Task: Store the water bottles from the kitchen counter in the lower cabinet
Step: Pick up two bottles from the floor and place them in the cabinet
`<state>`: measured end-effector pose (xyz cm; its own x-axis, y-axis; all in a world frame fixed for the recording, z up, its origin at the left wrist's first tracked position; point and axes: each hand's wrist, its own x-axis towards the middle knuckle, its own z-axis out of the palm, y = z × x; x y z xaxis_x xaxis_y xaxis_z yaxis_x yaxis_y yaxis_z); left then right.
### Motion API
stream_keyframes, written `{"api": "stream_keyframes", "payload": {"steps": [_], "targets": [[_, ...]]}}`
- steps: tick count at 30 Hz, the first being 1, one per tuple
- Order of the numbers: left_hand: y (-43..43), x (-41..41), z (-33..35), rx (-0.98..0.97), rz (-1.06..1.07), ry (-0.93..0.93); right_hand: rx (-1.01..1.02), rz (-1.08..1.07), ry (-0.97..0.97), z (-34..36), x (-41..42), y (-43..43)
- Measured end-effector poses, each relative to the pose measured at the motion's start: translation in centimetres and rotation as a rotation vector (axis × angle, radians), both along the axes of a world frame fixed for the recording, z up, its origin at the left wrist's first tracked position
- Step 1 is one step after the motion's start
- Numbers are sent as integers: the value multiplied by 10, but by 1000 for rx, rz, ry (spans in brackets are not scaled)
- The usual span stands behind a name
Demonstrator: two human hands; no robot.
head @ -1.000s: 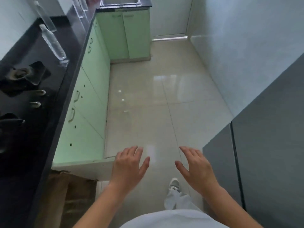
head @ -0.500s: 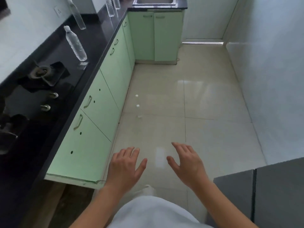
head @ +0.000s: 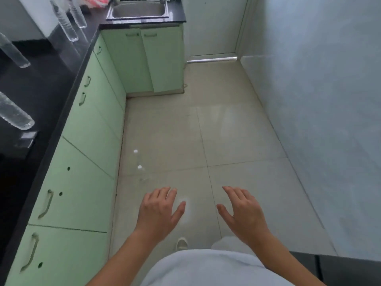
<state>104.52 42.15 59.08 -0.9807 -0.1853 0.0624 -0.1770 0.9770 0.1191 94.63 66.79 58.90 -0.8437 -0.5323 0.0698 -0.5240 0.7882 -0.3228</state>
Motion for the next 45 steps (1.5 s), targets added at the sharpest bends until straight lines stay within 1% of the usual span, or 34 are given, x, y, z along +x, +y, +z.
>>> {"api": "stream_keyframes", "payload": {"steps": [4,7,10,13,16,20,26,29,32,35,38,41,45], "targets": [[-5,-87,2,8,-89,46,-19,-116,-22,-1,-58,4],[-15,-144,-5,8,-101,61,-41,-132,-43,-10,-111,-5],[-32,-194,-10,-19,-34,35,-46,-78,-76,-18,-176,-27],[-52,-227,-10,-13,80,8,-56,32,-99,-16,-240,-61],[-74,-249,-6,-29,234,18,-50,211,-61,-8,-294,-106],[-103,-255,3,-25,448,9,-15,469,-76,-3,-348,-177],[-159,-261,-6,1,671,-55,58,716,-70,-9,-399,-279],[-196,-286,-14,29,707,-57,111,746,-63,-14,-425,-321],[-230,-325,-18,77,698,-29,124,699,-76,-10,-456,-349],[-265,-369,-19,79,651,-7,131,639,-68,-5,-488,-379],[-295,-398,-16,84,639,12,113,623,-83,-4,-513,-411],[-320,-406,-15,68,701,24,130,680,-90,-1,-530,-451],[-341,-395,-31,111,891,-27,204,850,-149,-14,-542,-516]]}}
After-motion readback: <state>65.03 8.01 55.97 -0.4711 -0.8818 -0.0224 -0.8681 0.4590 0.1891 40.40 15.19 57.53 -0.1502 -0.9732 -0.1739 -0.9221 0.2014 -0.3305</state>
